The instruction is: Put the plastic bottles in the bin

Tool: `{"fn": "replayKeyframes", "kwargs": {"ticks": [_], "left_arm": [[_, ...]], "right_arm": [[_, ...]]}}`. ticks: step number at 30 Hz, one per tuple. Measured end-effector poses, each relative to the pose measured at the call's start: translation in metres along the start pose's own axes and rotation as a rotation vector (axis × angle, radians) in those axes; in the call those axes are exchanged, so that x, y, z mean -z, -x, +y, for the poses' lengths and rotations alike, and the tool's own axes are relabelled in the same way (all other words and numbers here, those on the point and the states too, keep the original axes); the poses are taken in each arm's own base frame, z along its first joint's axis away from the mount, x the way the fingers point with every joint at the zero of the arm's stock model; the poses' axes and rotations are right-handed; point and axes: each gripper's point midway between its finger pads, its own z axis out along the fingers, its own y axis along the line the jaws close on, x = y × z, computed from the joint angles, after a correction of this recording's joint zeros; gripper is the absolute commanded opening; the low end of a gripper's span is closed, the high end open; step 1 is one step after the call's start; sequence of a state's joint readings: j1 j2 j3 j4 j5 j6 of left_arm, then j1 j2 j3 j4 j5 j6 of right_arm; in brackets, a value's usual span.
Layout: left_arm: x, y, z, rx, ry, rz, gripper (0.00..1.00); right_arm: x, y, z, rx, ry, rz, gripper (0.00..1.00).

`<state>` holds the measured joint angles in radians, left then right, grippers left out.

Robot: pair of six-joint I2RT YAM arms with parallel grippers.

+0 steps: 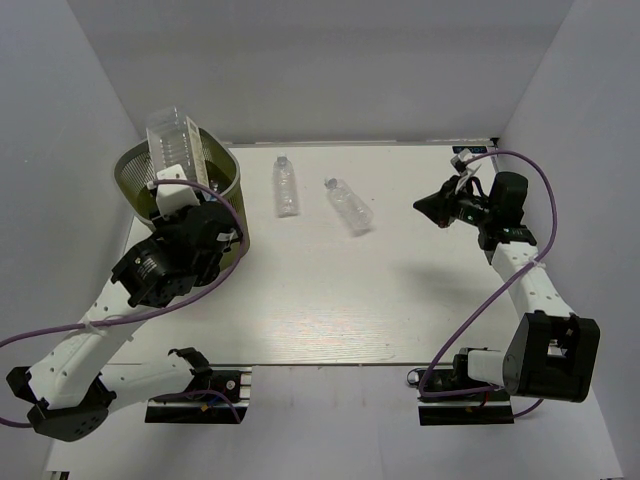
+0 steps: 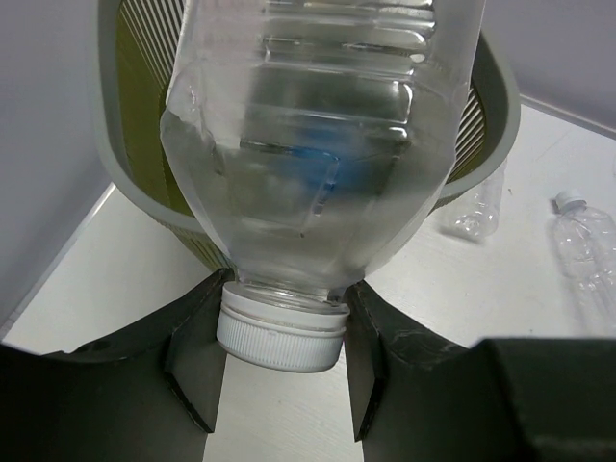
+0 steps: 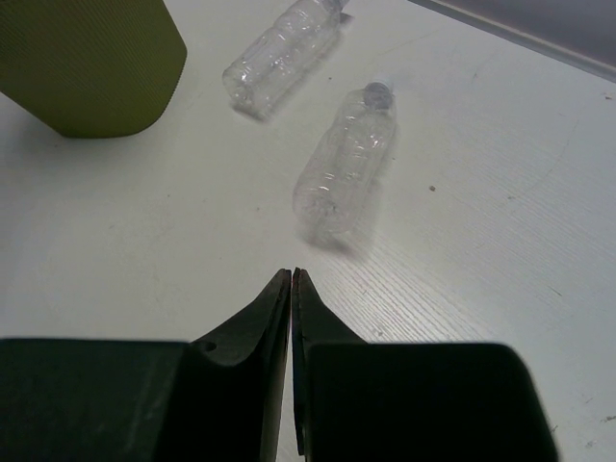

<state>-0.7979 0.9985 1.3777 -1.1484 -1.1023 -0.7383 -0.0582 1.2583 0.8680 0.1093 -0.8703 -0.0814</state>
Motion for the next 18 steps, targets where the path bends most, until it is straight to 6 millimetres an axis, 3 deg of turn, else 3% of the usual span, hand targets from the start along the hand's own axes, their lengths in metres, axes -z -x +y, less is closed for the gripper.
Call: {"fn": "replayKeyframes", "kwargs": {"ticks": [3, 5, 13, 18], "left_arm": [[-0.002, -0.004, 0.002, 0.016, 0.012, 0.006, 0.39], [-0.003, -0.005, 0.003, 0.029, 0.022, 0.007, 0.41], [-0.010, -0.018, 0.006, 0.041, 0.050, 0.030, 0.79], [-0.011, -0.016, 0.007, 0.059, 0.056, 0.028, 0.87]], "right_arm": [[0.001, -0.004, 0.001, -0.008, 0.003, 0.005, 0.09], [0.002, -0.005, 0.002, -0.012, 0.005, 0.006, 0.09], [0.007, 0.001, 0.005, 0.006, 0.008, -0.010, 0.10], [0.008, -0.003, 0.005, 0.001, 0.006, -0.006, 0.10]]}}
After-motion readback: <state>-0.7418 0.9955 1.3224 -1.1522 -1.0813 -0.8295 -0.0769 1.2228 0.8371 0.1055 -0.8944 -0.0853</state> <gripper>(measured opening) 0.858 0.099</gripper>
